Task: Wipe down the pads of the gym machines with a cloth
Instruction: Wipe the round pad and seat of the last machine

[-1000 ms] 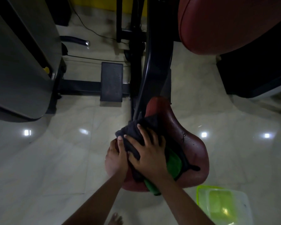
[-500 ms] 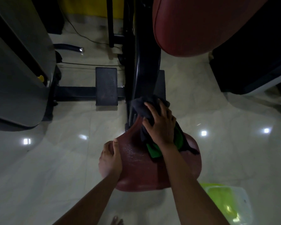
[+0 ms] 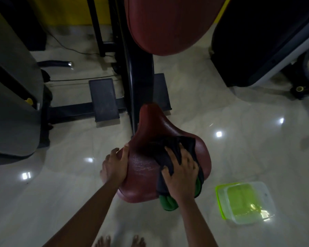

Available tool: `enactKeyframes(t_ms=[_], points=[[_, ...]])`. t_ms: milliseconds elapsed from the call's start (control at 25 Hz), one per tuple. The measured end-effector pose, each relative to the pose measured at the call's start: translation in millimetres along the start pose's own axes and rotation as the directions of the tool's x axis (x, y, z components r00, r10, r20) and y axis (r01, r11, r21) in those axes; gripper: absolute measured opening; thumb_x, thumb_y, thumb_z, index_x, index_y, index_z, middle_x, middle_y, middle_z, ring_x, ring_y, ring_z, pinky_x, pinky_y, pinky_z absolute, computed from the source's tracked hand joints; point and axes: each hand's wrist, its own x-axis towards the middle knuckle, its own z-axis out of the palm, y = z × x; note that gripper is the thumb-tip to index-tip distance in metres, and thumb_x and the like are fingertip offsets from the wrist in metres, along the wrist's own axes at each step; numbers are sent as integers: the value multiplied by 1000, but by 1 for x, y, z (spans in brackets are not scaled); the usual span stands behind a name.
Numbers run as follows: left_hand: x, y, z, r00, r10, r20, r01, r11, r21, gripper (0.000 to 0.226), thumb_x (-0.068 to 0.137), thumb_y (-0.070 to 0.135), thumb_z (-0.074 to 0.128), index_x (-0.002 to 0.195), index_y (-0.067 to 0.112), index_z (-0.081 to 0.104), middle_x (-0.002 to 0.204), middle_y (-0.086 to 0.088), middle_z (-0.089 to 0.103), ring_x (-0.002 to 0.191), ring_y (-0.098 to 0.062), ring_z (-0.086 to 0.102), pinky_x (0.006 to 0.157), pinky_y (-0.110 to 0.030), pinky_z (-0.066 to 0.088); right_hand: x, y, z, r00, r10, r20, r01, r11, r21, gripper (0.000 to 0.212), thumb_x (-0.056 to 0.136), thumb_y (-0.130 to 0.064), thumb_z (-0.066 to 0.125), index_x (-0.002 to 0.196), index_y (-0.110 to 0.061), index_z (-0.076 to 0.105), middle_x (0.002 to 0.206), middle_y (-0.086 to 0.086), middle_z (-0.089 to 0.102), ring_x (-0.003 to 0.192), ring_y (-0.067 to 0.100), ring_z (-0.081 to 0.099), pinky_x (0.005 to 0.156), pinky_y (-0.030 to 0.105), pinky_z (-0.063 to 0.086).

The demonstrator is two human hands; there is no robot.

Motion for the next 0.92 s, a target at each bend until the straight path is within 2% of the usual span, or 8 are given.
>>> enactKeyframes(t_ms=[120, 200, 320, 440, 600, 720, 840, 920], points=[[11, 29, 6, 964, 264, 22, -262, 941, 213, 82, 82, 77, 12, 126, 20, 52, 113, -13, 65, 104, -32, 60, 89, -41, 44, 26, 8, -1, 985, 173, -22, -173, 985, 10, 59, 74, -45, 40, 131, -34, 45, 138, 8, 49, 117, 34, 53, 90, 53, 42], [11, 40, 17, 930, 368, -6, -353, 896, 268, 91, 76, 81, 3, 117, 18, 53, 102, -10, 67, 92, -31, 62, 81, -41, 48, 47, 12, 1, 971, 234, -39, -233, 972, 30, 59, 74, -48, 38, 131, -33, 48, 135, 10, 52, 116, 36, 52, 91, 55, 40], [11, 37, 25, 921, 387, -37, -354, 874, 333, 86, 77, 75, 6, 116, 15, 53, 101, -10, 66, 89, -31, 62, 77, -40, 48, 80, 15, 3, 992, 119, -39, -118, 993, 17, 62, 75, -55, 36, 131, -31, 48, 126, 12, 58, 111, 36, 55, 91, 53, 39], [11, 38, 24, 917, 395, -51, -353, 864, 358, 83, 77, 72, 7, 116, 15, 52, 102, -10, 66, 89, -31, 62, 74, -39, 46, 127, -6, 4, 988, -31, 151, 17, 996, 93, 67, 80, -60, 32, 140, -31, 33, 122, 12, 58, 105, 34, 56, 89, 45, 39], [10, 39, 24, 908, 414, -65, -364, 857, 365, 81, 78, 70, 6, 118, 16, 52, 103, -9, 66, 90, -29, 62, 73, -38, 47, 188, -30, 8, 903, -98, 418, -108, 890, 443, 60, 91, -52, 41, 145, -34, 21, 132, 13, 51, 112, 36, 53, 90, 44, 43], [11, 38, 23, 913, 406, -45, -360, 852, 380, 80, 79, 70, 5, 115, 17, 52, 102, -9, 66, 89, -29, 62, 72, -38, 48, 182, -18, 6, 896, -121, 427, -89, 894, 439, 61, 92, -54, 40, 146, -36, 18, 129, 14, 55, 110, 38, 55, 86, 41, 43], [8, 40, 22, 914, 403, -43, -357, 852, 384, 79, 79, 70, 5, 114, 18, 52, 102, -9, 66, 90, -30, 62, 73, -37, 46, 152, 9, 1, 923, -184, 339, 70, 944, 322, 64, 90, -57, 40, 146, -34, 18, 120, 15, 59, 105, 36, 58, 84, 39, 44], [7, 41, 21, 914, 404, -43, -360, 854, 376, 80, 78, 71, 5, 115, 18, 51, 105, -10, 66, 92, -31, 62, 74, -37, 46, 138, 33, -1, 928, -224, 296, 163, 962, 217, 70, 85, -66, 32, 145, -32, 23, 110, 14, 60, 99, 35, 58, 82, 39, 45]])
